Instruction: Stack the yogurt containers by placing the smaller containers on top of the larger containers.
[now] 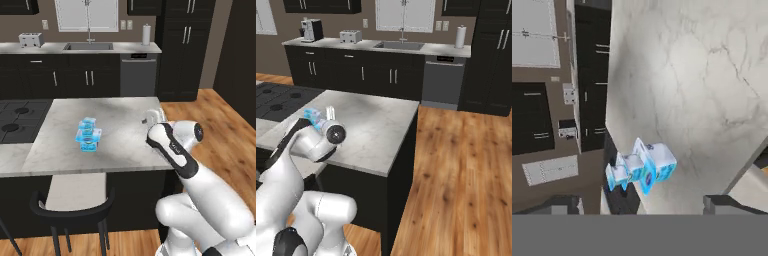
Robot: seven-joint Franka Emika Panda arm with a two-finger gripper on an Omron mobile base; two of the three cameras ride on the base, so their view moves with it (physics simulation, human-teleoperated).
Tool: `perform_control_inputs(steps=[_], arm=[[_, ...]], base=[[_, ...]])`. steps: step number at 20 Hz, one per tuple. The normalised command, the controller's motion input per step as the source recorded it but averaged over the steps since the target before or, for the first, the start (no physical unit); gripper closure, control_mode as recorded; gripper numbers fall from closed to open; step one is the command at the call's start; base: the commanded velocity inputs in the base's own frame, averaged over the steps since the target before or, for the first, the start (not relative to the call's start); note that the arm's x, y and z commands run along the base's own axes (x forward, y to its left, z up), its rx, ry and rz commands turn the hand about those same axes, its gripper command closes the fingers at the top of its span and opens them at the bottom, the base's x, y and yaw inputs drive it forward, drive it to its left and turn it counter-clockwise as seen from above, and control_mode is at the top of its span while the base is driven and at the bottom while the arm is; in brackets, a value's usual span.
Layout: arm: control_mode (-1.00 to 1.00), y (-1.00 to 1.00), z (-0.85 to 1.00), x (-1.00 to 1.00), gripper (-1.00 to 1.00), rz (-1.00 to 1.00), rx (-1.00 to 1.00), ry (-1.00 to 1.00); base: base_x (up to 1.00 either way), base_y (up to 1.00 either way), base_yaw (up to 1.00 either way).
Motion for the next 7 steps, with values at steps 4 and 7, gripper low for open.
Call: perform_control_inputs(steps=[4,7], arm=[[-1.00,-0.39,0.98,-0.60,-1.00,0.00,0.00,0.33],[-1.00,-0.32,0.83,-0.62,-1.00,-0.02,-0.03,0.29]], base=[[0.00,0.00,0.00],[0.00,0.00,0.00]])
